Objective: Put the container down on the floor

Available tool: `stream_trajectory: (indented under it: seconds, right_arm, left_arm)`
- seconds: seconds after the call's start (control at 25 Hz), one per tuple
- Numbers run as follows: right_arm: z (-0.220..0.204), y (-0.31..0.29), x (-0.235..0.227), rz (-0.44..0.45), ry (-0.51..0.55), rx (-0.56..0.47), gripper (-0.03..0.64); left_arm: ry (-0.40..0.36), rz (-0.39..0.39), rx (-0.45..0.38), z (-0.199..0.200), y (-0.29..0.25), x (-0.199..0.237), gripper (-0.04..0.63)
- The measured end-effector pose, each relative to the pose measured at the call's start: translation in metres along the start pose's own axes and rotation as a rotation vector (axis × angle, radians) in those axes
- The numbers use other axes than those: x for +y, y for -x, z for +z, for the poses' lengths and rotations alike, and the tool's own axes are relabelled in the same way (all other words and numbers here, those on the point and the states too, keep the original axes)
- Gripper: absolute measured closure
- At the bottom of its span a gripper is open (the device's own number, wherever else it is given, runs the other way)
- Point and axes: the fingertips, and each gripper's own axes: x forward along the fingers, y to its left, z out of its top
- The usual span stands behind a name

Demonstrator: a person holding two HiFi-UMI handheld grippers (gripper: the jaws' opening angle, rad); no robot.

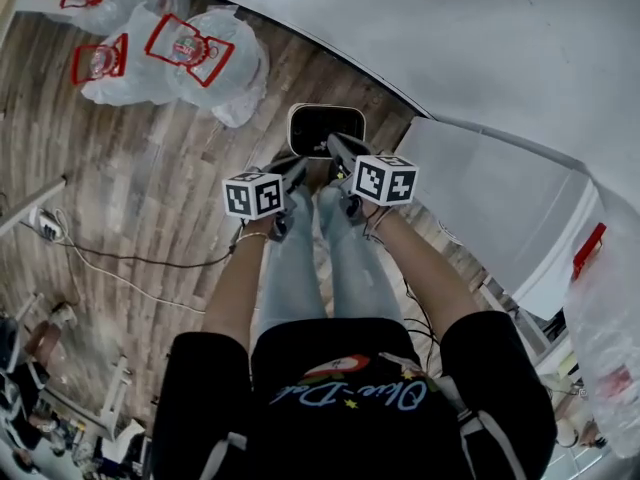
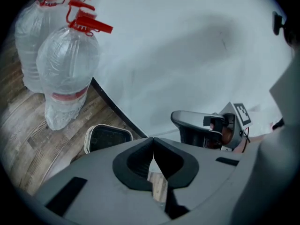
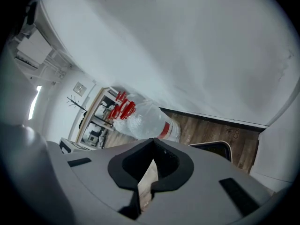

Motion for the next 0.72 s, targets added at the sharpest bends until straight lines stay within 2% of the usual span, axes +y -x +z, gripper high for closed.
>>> stream_trajectory:
  seconds: [0.16,0.4,0.72]
  right_arm:
    - [0.011,0.018,0.013,-0.002,0.022,-0.032,0.617]
    - [0.035,0.052,0.04,-0.003,0.078,-0.081,0.617]
    - [0.062,0.086,0.066,0.006,0.127,-0.143,0.617]
  left_arm:
    - [-0.006,-0.02,-0.045,0.011,0.015,-0.023,0.591]
    - [-0.082,-0.043,-0.085,0.032,0.041,-0.066,0.591]
    - [-0.141,-0.056,-0.158,0.061,0.071,-0.11,0.591]
